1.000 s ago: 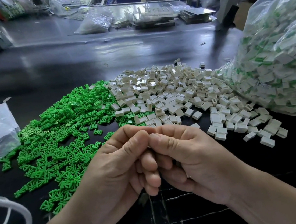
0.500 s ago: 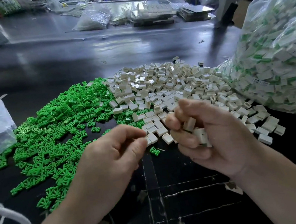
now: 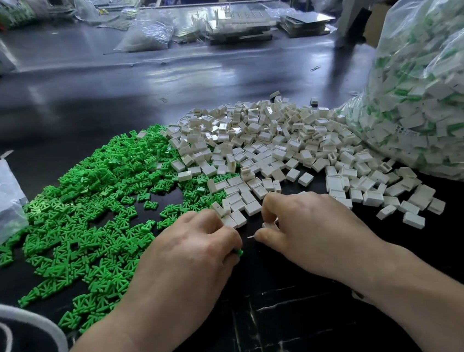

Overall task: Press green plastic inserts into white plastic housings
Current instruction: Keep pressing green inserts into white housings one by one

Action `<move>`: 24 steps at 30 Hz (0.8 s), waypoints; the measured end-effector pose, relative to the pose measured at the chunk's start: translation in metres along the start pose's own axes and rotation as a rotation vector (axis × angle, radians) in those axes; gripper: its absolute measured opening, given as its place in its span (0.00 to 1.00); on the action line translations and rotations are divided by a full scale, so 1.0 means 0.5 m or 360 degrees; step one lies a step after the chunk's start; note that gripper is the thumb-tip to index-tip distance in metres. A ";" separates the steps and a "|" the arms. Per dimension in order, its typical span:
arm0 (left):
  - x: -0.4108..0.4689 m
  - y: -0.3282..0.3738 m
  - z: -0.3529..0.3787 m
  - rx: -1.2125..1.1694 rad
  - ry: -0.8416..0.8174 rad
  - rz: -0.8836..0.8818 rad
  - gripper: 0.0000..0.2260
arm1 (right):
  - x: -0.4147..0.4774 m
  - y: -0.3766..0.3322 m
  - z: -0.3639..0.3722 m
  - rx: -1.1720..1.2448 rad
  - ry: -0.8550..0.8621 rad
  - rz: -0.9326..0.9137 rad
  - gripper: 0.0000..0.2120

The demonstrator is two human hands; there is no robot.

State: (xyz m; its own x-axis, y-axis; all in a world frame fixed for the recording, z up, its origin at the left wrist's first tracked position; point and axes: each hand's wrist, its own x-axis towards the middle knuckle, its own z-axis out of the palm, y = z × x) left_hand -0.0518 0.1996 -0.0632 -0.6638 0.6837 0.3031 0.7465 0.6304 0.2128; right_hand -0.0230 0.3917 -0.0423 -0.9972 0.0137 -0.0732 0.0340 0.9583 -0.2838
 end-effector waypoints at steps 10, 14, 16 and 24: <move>0.005 0.007 -0.011 0.0065 -0.0110 0.0063 0.06 | -0.003 0.015 0.008 0.0330 0.0049 -0.0056 0.10; 0.000 0.010 -0.013 0.0009 -0.0070 -0.0014 0.07 | -0.008 0.012 0.004 0.1306 -0.0192 0.0087 0.05; -0.005 0.011 -0.011 -0.0190 0.0008 -0.0145 0.07 | -0.009 0.005 -0.002 0.1827 -0.0341 0.0158 0.07; -0.005 0.016 -0.036 -0.1376 0.0379 -0.0634 0.10 | -0.004 0.004 -0.007 0.2609 -0.0637 0.0102 0.11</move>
State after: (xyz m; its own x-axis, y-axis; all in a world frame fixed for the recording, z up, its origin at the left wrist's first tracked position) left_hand -0.0430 0.1963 -0.0455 -0.9186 0.3277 0.2209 0.3091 0.2475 0.9183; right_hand -0.0214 0.3944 -0.0393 -0.9221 -0.2766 -0.2706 0.3555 -0.3291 -0.8748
